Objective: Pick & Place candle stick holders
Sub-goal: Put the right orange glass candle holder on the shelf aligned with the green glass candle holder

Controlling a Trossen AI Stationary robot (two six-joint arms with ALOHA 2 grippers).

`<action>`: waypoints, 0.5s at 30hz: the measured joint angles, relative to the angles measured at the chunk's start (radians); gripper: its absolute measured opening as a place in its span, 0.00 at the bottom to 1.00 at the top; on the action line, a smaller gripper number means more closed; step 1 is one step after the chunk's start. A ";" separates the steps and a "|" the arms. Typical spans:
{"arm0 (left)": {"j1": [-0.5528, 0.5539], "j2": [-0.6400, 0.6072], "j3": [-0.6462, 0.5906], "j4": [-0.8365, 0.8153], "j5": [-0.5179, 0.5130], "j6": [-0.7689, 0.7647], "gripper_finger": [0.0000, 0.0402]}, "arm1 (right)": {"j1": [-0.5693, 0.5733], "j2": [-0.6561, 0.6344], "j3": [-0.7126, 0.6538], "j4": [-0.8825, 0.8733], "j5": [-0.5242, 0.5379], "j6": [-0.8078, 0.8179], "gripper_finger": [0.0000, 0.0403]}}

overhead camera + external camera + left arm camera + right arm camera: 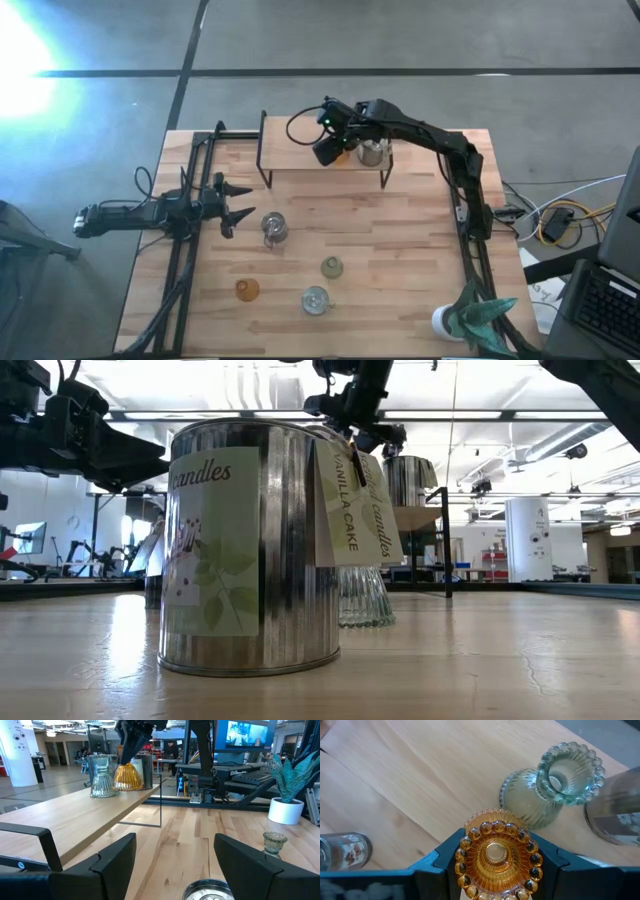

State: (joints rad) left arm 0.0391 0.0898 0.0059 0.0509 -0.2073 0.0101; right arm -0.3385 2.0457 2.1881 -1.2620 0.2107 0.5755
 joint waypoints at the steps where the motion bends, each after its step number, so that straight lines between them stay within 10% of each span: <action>1: 0.000 0.000 0.000 0.000 0.000 0.000 0.68 | -0.002 0.000 -0.004 0.009 -0.001 0.000 0.38; 15: 0.000 0.000 0.000 0.000 0.000 0.000 0.68 | -0.009 0.000 -0.059 0.049 -0.025 -0.008 0.38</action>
State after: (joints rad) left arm 0.0391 0.0898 0.0059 0.0509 -0.2073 0.0105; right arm -0.3475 2.0460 2.1294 -1.2127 0.1853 0.5674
